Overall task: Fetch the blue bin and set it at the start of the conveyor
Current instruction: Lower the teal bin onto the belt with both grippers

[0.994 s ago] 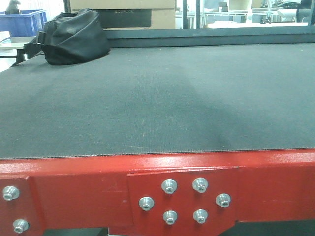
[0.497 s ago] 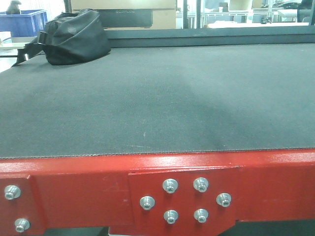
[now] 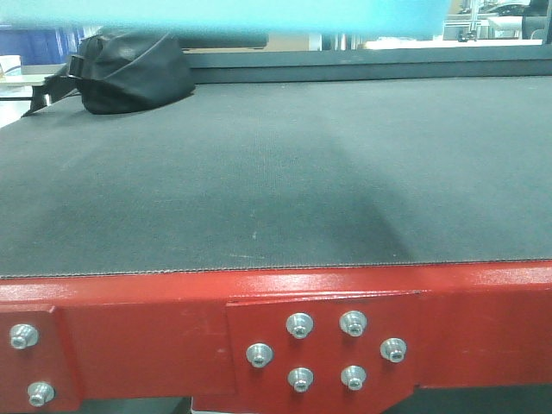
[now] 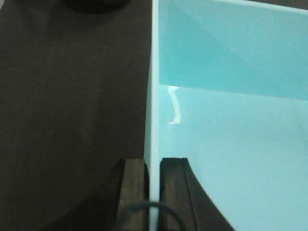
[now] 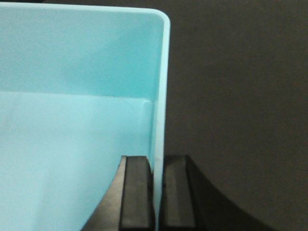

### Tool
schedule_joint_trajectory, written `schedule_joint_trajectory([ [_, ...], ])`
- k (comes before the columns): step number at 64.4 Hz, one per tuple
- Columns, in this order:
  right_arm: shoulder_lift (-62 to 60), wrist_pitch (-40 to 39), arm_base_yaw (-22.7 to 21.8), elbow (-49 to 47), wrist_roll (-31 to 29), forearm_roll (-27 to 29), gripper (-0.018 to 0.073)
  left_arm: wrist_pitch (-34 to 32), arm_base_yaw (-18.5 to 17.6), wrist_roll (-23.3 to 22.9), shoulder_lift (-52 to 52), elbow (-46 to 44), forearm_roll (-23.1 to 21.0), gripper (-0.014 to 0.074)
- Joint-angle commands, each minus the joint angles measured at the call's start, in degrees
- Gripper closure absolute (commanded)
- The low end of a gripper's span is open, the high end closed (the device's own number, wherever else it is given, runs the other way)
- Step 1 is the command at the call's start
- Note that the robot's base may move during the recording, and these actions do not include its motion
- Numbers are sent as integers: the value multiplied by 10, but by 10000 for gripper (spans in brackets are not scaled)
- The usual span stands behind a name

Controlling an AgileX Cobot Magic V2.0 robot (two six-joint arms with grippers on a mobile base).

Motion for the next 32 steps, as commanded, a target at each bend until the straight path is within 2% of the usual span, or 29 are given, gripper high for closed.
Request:
schedule_joint_trajectory([
  [1, 18, -84, -5, 24, 15, 3, 713, -118, 13, -3, 11, 29, -21, 707],
  [9, 42, -161, -25, 62, 31, 3, 713, -195, 33, -3, 24, 85, -43, 707],
  [16, 68, -203, -37, 80, 31, 6, 713, -252, 39, -3, 31, 136, -44, 707],
  [25, 99, -200, -44, 80, 31, 6, 713, -291, 39, -3, 31, 181, -44, 707],
  [32, 114, -191, -44, 80, 31, 6, 713, -321, 39, -3, 40, 191, -28, 707],
])
